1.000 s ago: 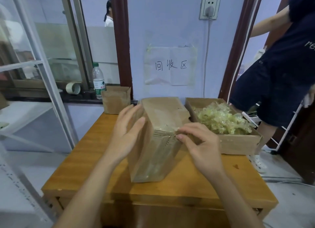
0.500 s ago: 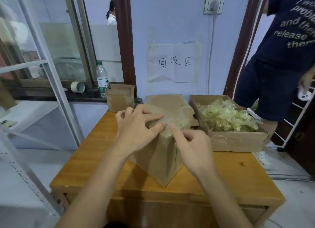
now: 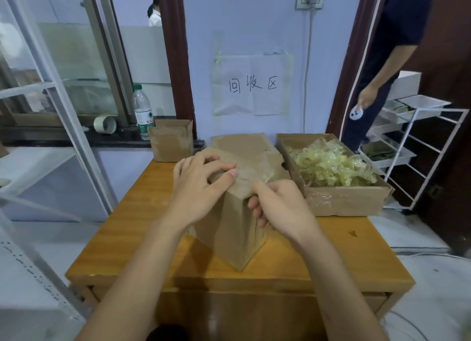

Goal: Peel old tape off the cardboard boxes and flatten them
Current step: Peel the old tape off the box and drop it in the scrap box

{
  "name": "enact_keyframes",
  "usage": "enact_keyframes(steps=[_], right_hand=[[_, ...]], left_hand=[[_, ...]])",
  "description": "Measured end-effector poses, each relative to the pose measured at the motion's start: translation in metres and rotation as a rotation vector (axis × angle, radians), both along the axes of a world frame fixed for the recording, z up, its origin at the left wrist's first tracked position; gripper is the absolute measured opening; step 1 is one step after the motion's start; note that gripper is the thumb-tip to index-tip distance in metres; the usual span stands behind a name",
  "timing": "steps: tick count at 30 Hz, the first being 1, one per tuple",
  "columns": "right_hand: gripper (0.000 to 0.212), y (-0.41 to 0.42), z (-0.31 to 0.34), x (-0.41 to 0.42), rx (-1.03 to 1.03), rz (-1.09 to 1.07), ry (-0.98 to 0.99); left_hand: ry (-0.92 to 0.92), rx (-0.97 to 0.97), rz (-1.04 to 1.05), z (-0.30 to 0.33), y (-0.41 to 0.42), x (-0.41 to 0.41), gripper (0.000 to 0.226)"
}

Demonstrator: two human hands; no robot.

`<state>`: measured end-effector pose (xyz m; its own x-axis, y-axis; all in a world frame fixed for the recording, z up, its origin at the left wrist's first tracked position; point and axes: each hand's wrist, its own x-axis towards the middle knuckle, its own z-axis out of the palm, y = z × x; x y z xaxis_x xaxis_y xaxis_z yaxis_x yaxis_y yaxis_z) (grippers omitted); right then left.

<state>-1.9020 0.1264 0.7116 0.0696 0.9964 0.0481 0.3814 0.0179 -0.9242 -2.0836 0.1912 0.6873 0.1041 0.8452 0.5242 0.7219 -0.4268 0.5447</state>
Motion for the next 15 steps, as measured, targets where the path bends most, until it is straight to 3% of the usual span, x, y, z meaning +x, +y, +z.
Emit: enact_keyframes(steps=[6,15], right_hand=[[0.042,-0.001,-0.025,-0.004,0.055,0.053,0.299],[0.039,-0.001,-0.052,-0.014,0.251,0.010,0.446]], left_hand=[[-0.032,-0.043,-0.044,0.000,0.014,0.002,0.036],[-0.076,-0.069,-0.059,0.001,0.016,0.004,0.041]])
